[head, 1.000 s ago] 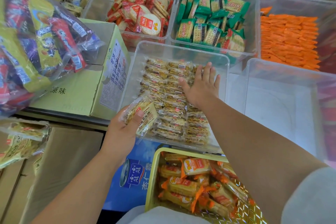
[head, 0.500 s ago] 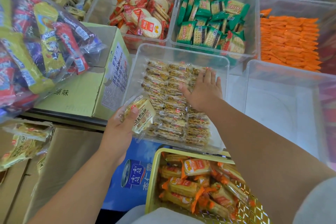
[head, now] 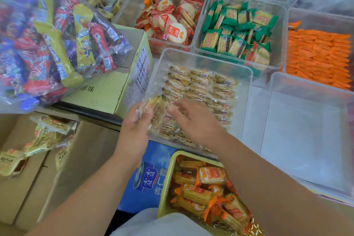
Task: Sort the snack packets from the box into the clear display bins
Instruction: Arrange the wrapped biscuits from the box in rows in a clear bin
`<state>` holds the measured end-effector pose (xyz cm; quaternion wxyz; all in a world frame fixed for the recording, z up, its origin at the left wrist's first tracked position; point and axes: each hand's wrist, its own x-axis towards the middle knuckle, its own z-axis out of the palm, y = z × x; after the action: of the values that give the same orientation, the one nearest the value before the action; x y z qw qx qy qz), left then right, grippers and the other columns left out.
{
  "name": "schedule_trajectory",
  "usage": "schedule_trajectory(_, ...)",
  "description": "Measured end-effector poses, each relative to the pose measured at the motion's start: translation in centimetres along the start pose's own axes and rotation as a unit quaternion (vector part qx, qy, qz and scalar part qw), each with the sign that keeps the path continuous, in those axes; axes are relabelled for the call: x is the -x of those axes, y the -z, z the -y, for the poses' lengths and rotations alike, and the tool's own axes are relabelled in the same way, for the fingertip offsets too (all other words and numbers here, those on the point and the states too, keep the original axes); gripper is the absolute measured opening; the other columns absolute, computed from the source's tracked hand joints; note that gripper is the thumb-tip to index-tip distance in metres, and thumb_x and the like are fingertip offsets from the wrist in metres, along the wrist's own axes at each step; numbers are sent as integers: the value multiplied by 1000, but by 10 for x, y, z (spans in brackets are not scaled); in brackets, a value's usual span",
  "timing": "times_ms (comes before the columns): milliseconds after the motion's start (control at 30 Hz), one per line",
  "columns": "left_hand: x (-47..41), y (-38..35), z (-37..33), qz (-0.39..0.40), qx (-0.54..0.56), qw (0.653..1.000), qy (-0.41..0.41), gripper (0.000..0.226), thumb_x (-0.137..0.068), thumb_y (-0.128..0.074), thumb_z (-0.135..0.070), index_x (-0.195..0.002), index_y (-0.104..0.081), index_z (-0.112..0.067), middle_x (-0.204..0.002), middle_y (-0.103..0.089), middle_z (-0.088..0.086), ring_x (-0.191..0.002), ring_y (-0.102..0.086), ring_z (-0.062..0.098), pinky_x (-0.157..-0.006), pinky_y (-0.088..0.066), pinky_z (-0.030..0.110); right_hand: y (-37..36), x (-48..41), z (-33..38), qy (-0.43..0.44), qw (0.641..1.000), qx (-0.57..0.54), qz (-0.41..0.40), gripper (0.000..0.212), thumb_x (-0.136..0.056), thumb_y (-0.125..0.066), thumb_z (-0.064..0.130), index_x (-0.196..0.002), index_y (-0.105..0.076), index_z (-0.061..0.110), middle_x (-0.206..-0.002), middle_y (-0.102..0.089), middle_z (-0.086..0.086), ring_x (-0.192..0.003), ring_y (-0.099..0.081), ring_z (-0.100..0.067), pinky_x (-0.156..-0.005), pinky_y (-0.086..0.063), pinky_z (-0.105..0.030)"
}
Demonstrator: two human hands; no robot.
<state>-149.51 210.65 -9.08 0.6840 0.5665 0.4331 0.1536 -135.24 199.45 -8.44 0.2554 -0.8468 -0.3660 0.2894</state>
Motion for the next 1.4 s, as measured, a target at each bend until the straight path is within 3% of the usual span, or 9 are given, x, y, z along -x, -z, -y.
schedule_trajectory(100, 17, -6, 2, 73, -50, 994, -59, 36, -100, -61, -33, -133, -56, -44, -128, -67, -24, -121, -59, -8, -95, -48, 10, -16, 18, 28, -52, 958, -271, 84, 48, -83, -37, 81, -115, -57, 52, -106, -65, 30, -104, -65, -5, -85, -60, -44)
schedule_trajectory(200, 27, 0, 3, 144, -106, 979, -100, 50, -95, -49, -23, -141, -48, -41, -154, -46, -18, -140, -40, -10, -108, -34, 9, -24, 17, 32, -85, 923, -366, 82, 22, -97, -53, 49, -116, -60, 41, -105, -69, 5, -98, -69, -17, -83, -61, -52)
schedule_trajectory(367, 29, 27, 21, 46, -345, 924, -157, 55, -96, -55, -27, -149, -45, -32, -164, -27, -11, -150, -21, 0, -121, -16, 20, -12, 11, 19, 71, 996, -56, 2, 48, -103, -51, 17, -151, -45, 24, -131, -65, -5, -111, -62, -21, -83, -41, -22)
schedule_trajectory(467, 29, 37, 38, 32, -415, 909, -40, 72, -99, -62, -27, -162, -26, -23, -171, -13, -3, -154, -19, 15, -121, -16, 29, -16, 10, 19, 69, 994, 67, 45, 48, -103, -50, 18, -151, -44, 22, -133, -60, -12, -119, -57, -30, -95, -45, -33)
schedule_trajectory(633, 39, 47, 59, 86, -350, 932, 39, 84, -102, -54, -26, -163, 2, -39, -155, -37, -13, -65, -56, 4, -74, -47, 12, -45, 13, 37, 54, 976, 163, 136, 38, -103, -49, 17, -141, -43, 13, -127, -54, -13, -117, -54, -34, -95, -50, -45)
schedule_trajectory(867, 55, 67, 51, 81, -324, 943, 5, 77, -102, -60, -25, -163, -15, -34, -167, -25, -10, -150, -32, 13, -122, -32, 38, -64, 12, 45, 54, 955, 229, 183, 68, -105, -48, 17, -161, -9, 14, -165, -21, -11, -147, -32, -31, -111, -41, -42)
schedule_trajectory(1033, 81, 103, 42, 40, -291, 952, -90, 48, -95, -68, -26, -137, -52, -44, -136, -50, -20, -117, -49, -12, -108, -47, 32, -58, 15, 49, 19, 955, 232, 186, 63, -107, -41, 41, -161, -15, 21, -168, -17, -7, -151, -23, -31, -121, -28, -47)
schedule_trajectory(1133, 102, 131, 29, 10, -256, 953, -159, 34, -87, -66, -37, -113, -59, -58, -117, -55, -27, -107, -59, 3, -88, -48, 15, -69, 25, 69, 10, 952, 293, 86, 71, -102, -36, 59, -160, -14, 24, -166, -18, -8, -154, -12, -32, -122, -21, -54)
schedule_trajectory(1400, 110, 258, 23, -106, -216, 954, -177, 40, -90, -73, -3, -101, -65, -41, -99, -65, -8, -78, -60, 3, -66, -43, 7, -168, 71, 198, 222, 958, 178, -34, 56, -93, -43, 57, -133, -62, 22, -148, -50, -6, -146, -32, -33, -121, -24, -51)
